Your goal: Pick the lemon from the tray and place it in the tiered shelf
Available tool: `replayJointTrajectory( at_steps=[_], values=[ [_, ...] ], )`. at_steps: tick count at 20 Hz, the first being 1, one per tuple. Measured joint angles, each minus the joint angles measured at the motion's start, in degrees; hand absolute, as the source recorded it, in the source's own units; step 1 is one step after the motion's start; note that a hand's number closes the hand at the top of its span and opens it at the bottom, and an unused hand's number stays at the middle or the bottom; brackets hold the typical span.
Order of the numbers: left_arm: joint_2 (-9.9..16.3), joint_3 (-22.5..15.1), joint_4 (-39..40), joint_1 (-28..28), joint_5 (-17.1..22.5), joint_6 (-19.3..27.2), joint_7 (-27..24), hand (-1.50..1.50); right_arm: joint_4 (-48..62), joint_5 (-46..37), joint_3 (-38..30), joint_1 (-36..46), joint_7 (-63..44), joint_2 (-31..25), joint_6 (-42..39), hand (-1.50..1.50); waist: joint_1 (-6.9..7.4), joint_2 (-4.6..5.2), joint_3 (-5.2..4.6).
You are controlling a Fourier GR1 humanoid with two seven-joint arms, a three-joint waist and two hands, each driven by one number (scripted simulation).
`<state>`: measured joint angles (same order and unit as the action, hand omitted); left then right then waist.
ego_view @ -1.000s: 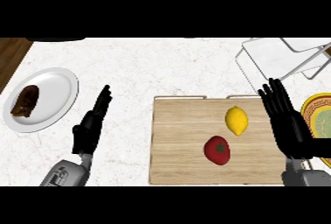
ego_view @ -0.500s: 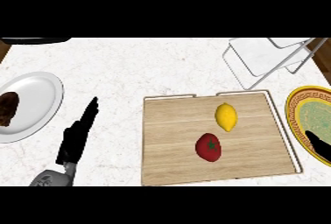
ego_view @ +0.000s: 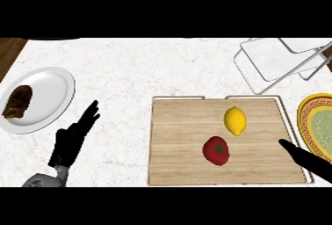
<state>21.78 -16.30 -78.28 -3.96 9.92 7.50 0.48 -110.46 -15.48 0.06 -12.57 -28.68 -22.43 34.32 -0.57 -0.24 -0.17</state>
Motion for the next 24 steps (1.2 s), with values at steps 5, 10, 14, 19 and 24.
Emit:
replayJointTrajectory(
  at_steps=[5, 10, 14, 19, 24],
  values=[
    [-0.85, -0.61, 0.09, -0.55, -0.67, -0.24, 0.65, 0.0, -7.04, -5.66, 5.7, 4.51, -18.07, -3.49, -7.32, -1.5, 1.03, 0.2, -0.04],
    [-0.58, -0.75, -0.29, -1.31, -0.7, -1.17, 0.93, 0.0, -5.78, -10.99, 9.96, 7.36, -30.6, -10.4, -18.02, -1.5, 2.58, 0.6, -0.33],
    [-0.84, -1.18, -0.18, -1.78, -1.04, -1.6, 0.54, 0.0, -3.01, -15.22, 12.41, 10.09, -36.3, -15.35, -25.22, -1.5, 3.63, 0.84, -0.45],
    [-1.26, -1.58, 0.1, -2.67, -1.4, -1.83, 1.33, 0.0, 1.43, -17.38, 15.21, 17.29, -40.88, -15.86, -31.48, -1.5, 4.57, 0.93, -0.32],
    [-1.58, -1.6, 0.6, -2.71, -1.66, -2.06, 0.84, 0.0, 8.22, -17.42, 17.09, 25.03, -42.32, -10.17, -35.51, -1.5, 4.75, 0.82, -0.21]
  ],
)
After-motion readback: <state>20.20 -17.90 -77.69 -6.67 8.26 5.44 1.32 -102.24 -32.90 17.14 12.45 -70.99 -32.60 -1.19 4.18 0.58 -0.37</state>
